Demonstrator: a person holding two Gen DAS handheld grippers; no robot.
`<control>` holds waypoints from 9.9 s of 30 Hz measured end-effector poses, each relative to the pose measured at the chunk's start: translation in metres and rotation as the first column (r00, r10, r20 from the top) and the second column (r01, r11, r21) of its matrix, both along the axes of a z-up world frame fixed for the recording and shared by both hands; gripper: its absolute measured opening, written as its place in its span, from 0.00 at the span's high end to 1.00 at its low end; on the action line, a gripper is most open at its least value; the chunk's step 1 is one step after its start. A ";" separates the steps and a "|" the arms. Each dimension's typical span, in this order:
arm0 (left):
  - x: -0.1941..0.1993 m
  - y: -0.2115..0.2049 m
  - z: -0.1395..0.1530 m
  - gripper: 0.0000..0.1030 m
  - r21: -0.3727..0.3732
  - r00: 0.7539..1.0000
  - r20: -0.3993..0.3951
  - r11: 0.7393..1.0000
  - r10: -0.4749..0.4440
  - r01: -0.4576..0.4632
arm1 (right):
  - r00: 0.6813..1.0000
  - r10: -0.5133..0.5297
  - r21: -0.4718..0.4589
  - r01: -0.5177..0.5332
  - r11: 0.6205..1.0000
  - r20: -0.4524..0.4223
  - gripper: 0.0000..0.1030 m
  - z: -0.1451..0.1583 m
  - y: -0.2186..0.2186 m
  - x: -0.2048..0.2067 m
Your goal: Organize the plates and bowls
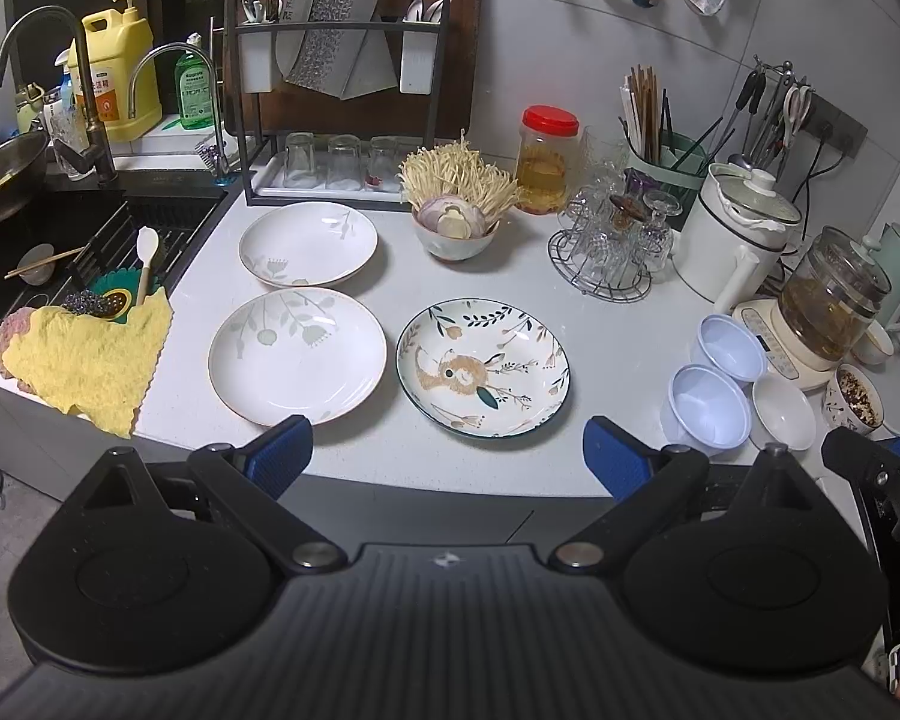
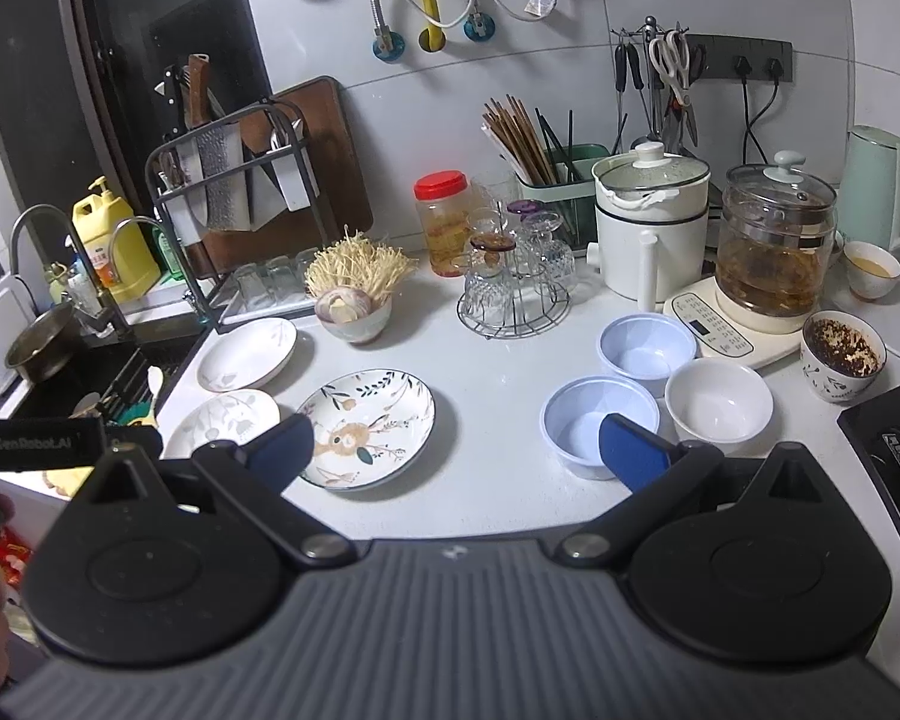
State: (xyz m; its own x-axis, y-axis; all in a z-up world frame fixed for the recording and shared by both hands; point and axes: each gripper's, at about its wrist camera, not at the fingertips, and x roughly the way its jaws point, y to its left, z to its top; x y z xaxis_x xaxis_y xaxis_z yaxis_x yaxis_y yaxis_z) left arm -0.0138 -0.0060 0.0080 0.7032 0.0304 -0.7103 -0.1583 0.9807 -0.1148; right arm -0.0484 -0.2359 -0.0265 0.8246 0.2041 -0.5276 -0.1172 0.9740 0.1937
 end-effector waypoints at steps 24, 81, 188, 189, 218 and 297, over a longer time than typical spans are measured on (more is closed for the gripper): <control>-0.002 0.006 -0.009 0.04 0.052 1.000 -0.005 0.999 -0.004 0.004 | 0.999 0.026 -0.021 -0.025 0.999 0.034 0.00 -0.006 0.011 -0.012; 0.008 0.034 -0.027 0.04 0.004 0.998 -0.014 0.998 -0.063 0.063 | 0.998 0.063 -0.034 -0.062 0.997 0.015 0.00 -0.018 0.048 0.004; 0.281 0.238 -0.117 0.70 -0.240 0.834 -0.163 0.841 -0.527 0.484 | 0.928 -0.198 0.155 0.256 0.954 -0.316 0.78 -0.103 0.224 0.174; 0.281 0.234 -0.115 0.70 -0.238 0.834 -0.158 0.840 -0.529 0.488 | 0.930 -0.201 0.154 0.257 0.954 -0.308 0.78 -0.101 0.221 0.173; 0.300 0.104 -0.181 0.70 -0.271 0.817 -0.331 0.877 -0.472 0.397 | 0.922 -0.226 0.097 0.269 0.958 -0.315 0.78 -0.145 0.106 0.193; 0.155 0.119 -0.045 0.52 -0.103 0.955 0.021 0.950 -0.294 0.295 | 0.999 0.035 0.083 -0.034 0.996 -0.010 0.78 -0.039 0.127 0.119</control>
